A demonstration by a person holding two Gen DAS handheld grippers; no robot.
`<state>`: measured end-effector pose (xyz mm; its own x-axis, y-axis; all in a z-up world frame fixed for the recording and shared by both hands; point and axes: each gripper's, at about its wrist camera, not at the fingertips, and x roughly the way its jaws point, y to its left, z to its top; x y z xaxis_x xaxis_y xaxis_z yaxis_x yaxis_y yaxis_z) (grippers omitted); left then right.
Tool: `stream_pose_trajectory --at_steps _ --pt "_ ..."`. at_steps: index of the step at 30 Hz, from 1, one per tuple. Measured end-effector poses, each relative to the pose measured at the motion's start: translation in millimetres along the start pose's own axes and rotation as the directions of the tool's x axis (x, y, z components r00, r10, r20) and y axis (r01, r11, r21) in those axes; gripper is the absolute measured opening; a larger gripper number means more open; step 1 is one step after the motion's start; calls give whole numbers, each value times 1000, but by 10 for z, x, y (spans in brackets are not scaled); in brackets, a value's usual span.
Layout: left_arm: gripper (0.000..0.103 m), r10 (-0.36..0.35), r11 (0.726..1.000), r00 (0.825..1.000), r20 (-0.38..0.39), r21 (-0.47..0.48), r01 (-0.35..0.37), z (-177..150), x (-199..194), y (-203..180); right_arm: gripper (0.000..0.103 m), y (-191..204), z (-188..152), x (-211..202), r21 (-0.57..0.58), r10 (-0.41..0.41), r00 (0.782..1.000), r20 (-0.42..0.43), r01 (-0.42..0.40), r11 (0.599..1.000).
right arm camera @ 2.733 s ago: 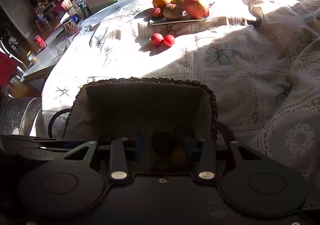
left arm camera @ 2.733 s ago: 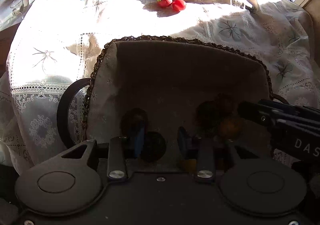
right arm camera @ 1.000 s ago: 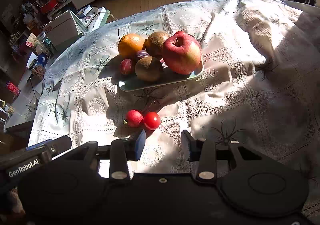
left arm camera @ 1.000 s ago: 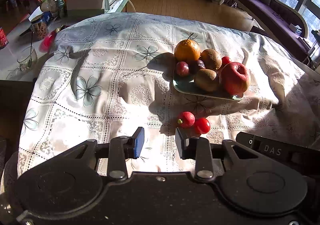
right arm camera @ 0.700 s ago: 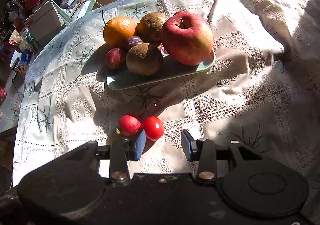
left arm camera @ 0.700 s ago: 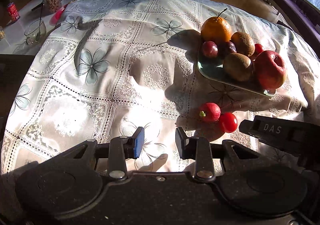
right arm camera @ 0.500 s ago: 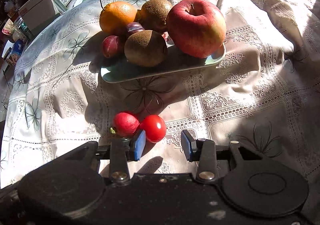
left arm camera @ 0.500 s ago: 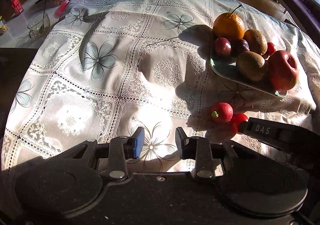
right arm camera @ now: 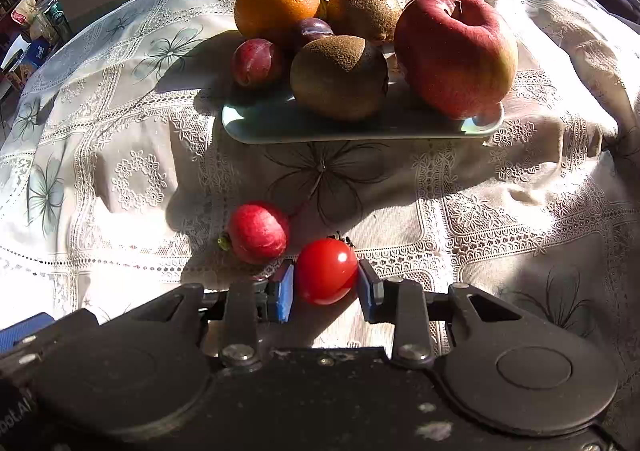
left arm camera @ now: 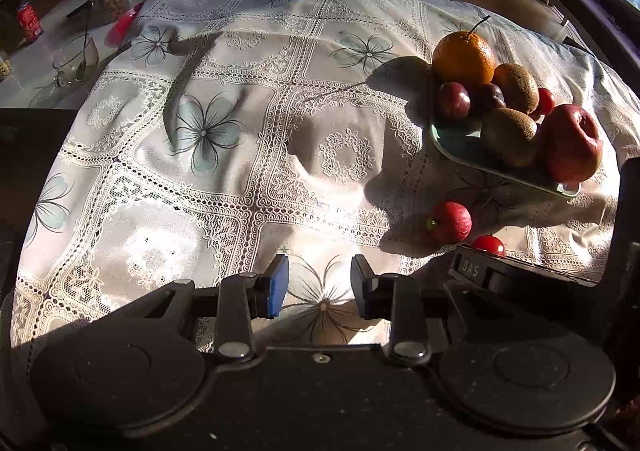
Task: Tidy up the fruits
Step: 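Grasp a red tomato with the right gripper while the left gripper grasps a red radish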
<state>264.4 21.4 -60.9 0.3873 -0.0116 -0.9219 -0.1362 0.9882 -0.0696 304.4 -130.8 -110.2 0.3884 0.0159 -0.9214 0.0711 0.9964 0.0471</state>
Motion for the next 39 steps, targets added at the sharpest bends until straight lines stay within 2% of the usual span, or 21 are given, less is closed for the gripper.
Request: stream_pose_trajectory --at_steps 6,9,13,20,26,29,31,39 --pt "41 -44 996 999 19 79 43 16 -27 -201 33 -325 13 -232 113 48 999 25 -50 992" --pt "41 -85 989 996 10 120 83 42 -23 -357 33 -481 16 -343 160 45 999 28 -49 986" --pt "41 -135 982 991 -18 130 136 83 57 -580 34 -674 -44 -464 191 17 999 43 -24 981" --pt "43 -145 982 989 11 121 143 140 204 -836 34 -862 -214 -548 258 -3 998 65 -14 966" --pt "43 -101 992 995 6 72 101 89 433 -917 34 -911 -248 -527 277 12 997 75 -32 960" --pt "44 -43 997 998 40 66 40 56 508 -930 34 -924 -259 -470 282 17 998 63 -34 959" --pt "44 -15 998 999 32 69 13 66 561 -930 34 -936 -254 -427 292 24 999 48 -37 956" --pt "45 30 997 999 18 64 -31 116 690 -916 34 -908 -249 -355 290 16 1000 26 -23 957"
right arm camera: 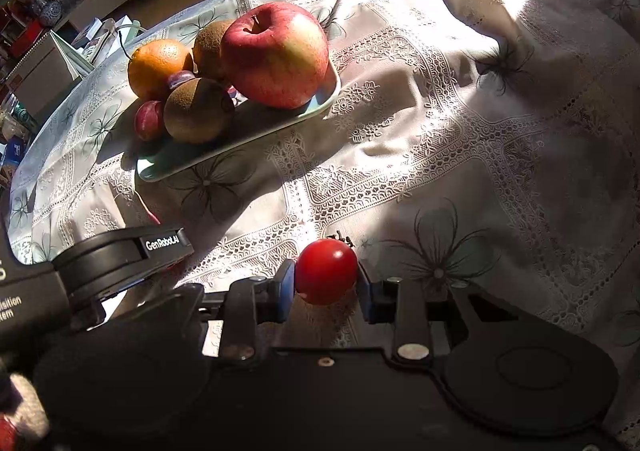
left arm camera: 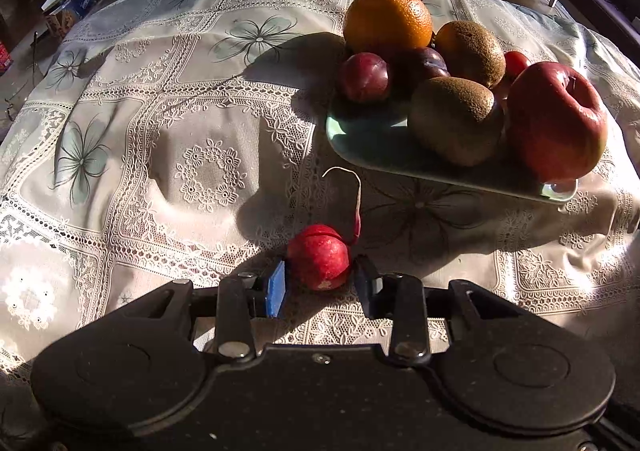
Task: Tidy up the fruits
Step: 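Grasp a red tomato with the right gripper while the left gripper grasps a red radish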
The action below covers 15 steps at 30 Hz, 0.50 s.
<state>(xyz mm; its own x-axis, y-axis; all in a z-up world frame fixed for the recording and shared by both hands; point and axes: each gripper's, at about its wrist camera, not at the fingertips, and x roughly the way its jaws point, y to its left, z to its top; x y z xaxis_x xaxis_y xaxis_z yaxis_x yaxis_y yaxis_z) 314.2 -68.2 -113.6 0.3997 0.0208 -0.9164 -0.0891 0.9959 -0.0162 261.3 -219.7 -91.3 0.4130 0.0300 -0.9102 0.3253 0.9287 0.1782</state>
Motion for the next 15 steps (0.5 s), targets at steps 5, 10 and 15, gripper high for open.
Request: stream_pose_trajectory --at_steps 5,10,15 --pt "44 11 999 1000 -10 35 -11 0 55 -24 34 55 -11 9 -30 -9 1000 6 9 1000" --pt "43 2 998 1000 4 59 -3 -34 31 -16 34 59 -7 35 -39 -2 1000 0 2 999" --pt "44 1 997 1000 16 75 -2 -109 -3 4 34 93 -20 110 -56 -22 1000 -9 22 998"
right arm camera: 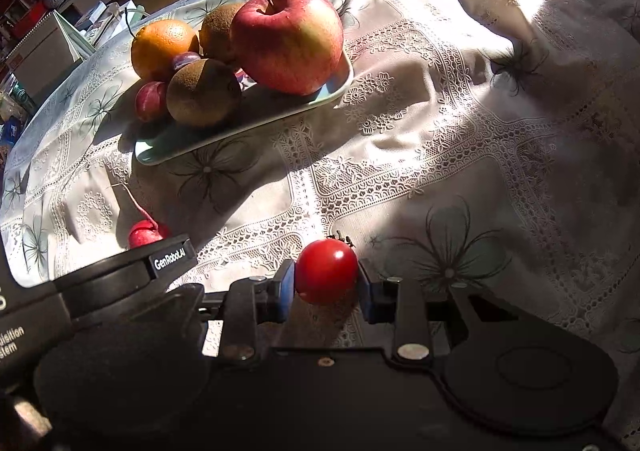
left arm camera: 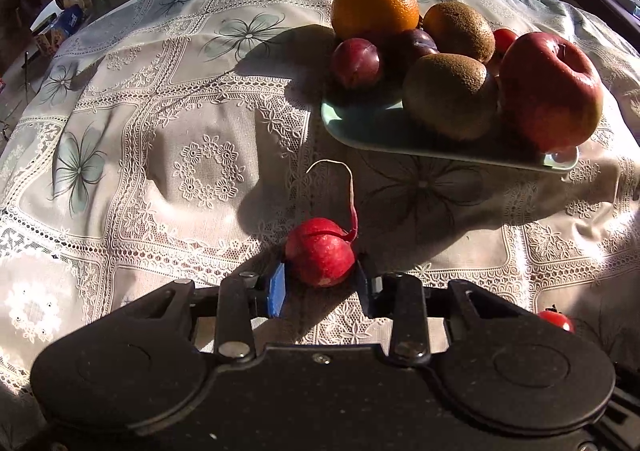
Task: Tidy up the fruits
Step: 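Grasp a red tomato with the right gripper while the left gripper grasps a red radish, then carry both fruits over the basket and open both grippers to drop them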
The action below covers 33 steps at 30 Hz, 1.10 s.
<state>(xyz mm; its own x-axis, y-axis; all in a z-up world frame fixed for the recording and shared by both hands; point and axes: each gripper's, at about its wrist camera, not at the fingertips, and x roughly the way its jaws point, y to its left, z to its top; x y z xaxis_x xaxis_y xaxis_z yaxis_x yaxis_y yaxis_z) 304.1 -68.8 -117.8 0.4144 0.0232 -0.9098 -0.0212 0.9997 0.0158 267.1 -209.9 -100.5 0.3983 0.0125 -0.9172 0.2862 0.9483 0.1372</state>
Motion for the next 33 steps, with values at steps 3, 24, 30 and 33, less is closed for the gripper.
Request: stream_pose_trajectory --at_steps 3,24,30,33 --pt "44 -8 1000 1000 0 -11 8 -17 -22 23 34 38 -24 -17 -24 -9 1000 15 9 1000" --pt "43 7 992 998 57 -123 0 29 -327 231 34 -85 18 -76 52 -1 1000 21 0 999" --pt "44 -6 994 999 49 -108 11 92 -780 317 34 -137 65 -340 66 27 999 30 -29 997" --pt "44 -31 995 998 50 -92 36 62 -1061 366 34 -124 81 -589 46 53 997 48 -56 997"
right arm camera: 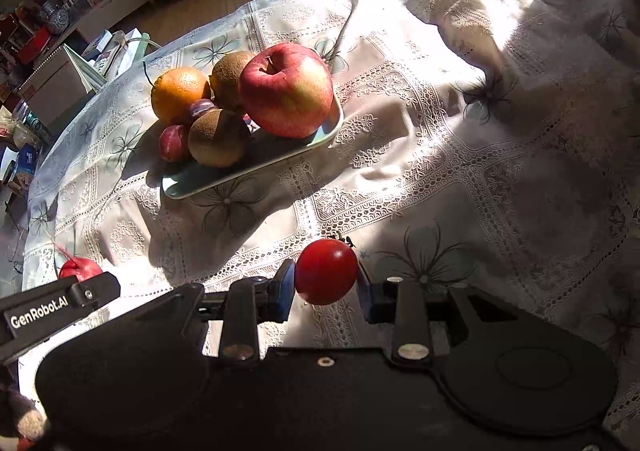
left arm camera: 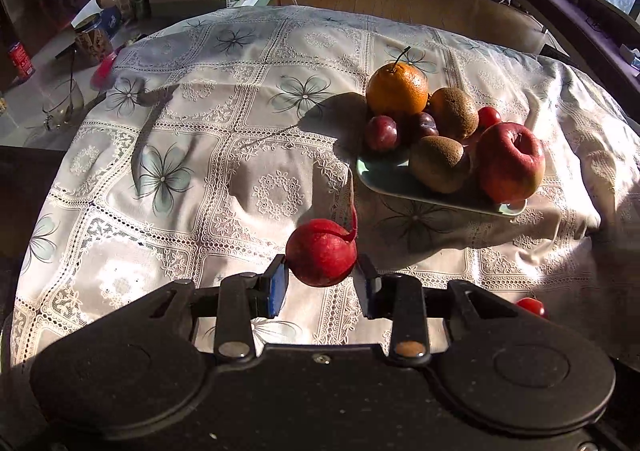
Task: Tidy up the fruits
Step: 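Carry both fruits over the basket and open both grippers to drop them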
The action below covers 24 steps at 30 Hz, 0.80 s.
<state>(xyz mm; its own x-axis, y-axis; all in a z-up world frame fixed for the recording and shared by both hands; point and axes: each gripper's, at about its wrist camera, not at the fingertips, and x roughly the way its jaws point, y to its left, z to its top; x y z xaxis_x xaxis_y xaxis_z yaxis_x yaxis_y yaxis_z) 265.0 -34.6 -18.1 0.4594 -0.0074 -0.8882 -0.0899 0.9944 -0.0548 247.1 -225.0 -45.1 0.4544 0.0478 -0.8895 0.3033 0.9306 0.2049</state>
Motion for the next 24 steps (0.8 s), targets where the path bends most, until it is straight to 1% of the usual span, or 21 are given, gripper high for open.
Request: stream_pose_trajectory --at_steps 3,8,11,13,16,20,24 --pt "44 -37 999 999 0 38 37 -95 -273 27 34 10 -10 -315 -30 47 998 30 -46 998" --pt "44 -65 990 998 -15 125 67 -391 -648 24 34 17 -143 -893 -103 112 990 80 -104 989" --pt "44 -93 982 994 -52 160 100 -585 -777 38 34 -13 -295 -1186 -161 146 984 97 -130 978" --pt "44 -120 974 989 -88 182 135 -751 -848 68 34 -68 -413 -1367 -191 175 979 103 -153 970" --pt "44 -128 966 986 -109 212 148 -997 -933 117 34 -169 -632 -1615 -233 214 971 102 -186 955" --pt "44 -144 958 981 -134 231 172 -1295 -990 212 34 -306 -946 -1825 -287 234 966 105 -196 938" --pt "44 -152 951 975 -160 245 189 -1544 -971 248 34 -420 -1233 -1830 -309 240 969 52 -213 927"
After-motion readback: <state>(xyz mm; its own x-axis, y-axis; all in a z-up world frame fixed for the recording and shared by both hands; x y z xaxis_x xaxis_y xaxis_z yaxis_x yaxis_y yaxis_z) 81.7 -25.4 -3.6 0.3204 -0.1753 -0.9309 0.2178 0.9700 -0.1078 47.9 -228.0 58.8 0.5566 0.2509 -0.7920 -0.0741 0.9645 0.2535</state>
